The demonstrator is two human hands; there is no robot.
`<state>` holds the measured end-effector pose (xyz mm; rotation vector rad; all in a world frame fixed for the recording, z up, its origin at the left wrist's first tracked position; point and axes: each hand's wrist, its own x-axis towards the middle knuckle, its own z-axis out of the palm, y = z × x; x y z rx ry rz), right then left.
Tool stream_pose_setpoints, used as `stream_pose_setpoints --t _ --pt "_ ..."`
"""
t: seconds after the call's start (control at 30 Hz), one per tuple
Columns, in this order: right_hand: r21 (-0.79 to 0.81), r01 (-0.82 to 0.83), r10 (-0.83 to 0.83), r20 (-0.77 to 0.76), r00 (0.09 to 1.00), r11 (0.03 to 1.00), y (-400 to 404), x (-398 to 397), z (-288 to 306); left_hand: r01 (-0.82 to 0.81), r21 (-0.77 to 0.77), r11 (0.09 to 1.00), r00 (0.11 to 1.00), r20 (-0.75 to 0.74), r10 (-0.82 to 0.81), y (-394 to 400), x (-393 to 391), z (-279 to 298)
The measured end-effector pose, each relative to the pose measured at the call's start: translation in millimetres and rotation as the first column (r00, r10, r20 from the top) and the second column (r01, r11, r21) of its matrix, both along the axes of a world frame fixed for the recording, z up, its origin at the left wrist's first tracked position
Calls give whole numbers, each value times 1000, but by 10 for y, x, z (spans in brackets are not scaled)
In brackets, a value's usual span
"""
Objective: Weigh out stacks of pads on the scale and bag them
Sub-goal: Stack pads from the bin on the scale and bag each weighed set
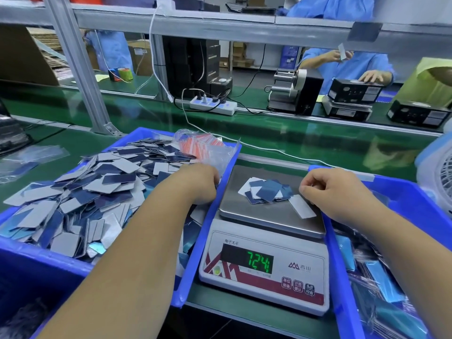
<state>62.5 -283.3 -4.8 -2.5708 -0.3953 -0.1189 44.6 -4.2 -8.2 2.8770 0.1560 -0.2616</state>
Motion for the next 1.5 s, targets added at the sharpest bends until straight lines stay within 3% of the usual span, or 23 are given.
stream_pose_setpoints --t 0.17,0.5,0.77,0.93,1.13,1.27,1.37,1.43,1.5 --pt "-9 1 -1 -1 1000 1000 4 -2 1 38 80 996 999 -30 -36 -27 -28 1" --pt "-10 -8 8 -3 1000 1000 0 -3 9 -22 -22 1000 999 26 22 -11 -6 75" --pt "3 -18 18 -5 1000 1000 -3 -6 29 -181 -148 972 923 315 220 84 63 214" --pt "6 -25 25 -2 1000 1000 3 -14 41 -212 -207 955 864 417 282 72 78 280" --pt "12 -23 23 -5 1000 1000 -3 -18 45 -220 -72 973 936 266 231 97 41 274" --pt "5 -28 28 -14 1000 1000 -1 -17 40 -232 -75 970 943 227 243 69 27 295" --pt "-2 -31 31 -1 1000 1000 -3 -14 34 -155 -90 984 935 310 176 -22 6 374" --pt "8 -17 17 39 999 1000 -4 -12 41 0 -243 970 937 338 85 -141 -22 432" --pt "49 4 -8 87 996 999 -12 -5 57 165 -442 882 962 271 -43 -310 -71 472"
